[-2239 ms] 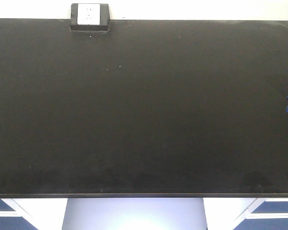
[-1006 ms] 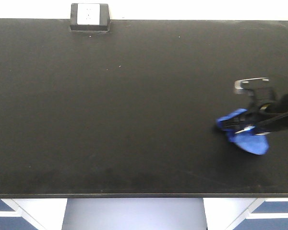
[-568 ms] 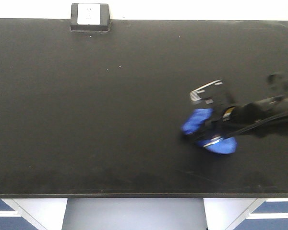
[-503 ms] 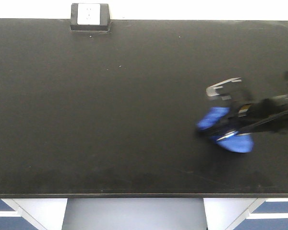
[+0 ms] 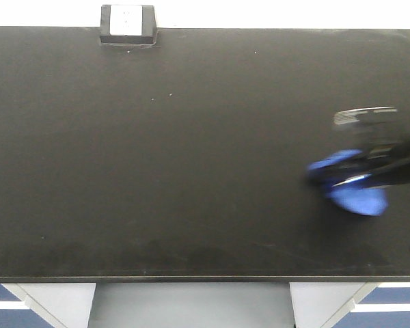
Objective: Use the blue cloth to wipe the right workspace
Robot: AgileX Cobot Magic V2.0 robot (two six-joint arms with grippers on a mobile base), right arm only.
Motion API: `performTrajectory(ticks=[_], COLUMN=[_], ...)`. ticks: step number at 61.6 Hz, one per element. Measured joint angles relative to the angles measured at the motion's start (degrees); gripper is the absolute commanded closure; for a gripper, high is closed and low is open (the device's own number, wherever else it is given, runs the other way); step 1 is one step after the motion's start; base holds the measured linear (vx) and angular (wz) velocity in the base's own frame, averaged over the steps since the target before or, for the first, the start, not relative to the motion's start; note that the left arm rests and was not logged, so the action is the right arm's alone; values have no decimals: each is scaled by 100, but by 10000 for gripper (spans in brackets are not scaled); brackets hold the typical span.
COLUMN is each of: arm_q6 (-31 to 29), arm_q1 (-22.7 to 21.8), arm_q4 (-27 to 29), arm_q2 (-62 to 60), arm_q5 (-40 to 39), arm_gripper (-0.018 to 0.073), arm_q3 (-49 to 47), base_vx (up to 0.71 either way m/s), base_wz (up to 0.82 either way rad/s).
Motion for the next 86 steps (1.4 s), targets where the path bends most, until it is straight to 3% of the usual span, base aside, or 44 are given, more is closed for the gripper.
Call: performTrajectory(ticks=[8,16,24,35,43,51,58,76,86], arm_q6=[-63,-80,-85,-79,-30,-130,-286,-474,-491], arm_q1=[1387,1820,1344,-240,-954,-1007,-879,-576,-576], arm_q4=[-6,-12,-52,-153,7,115,131,131,131], arm_q2=[262,413,422,383,289,119,-153,-952,-1357], arm_q5=[-411,-771,-732,-501,-290,-139,-21,22,184], arm_gripper=[562,562,562,562,559,524,443,11,-123], arm_q3=[-30,-60,-66,-96,-90,-33,4,6,6], base_vx=[0,0,0,0,0,0,0,0,0], base_wz=[0,0,0,0,0,0,0,0,0])
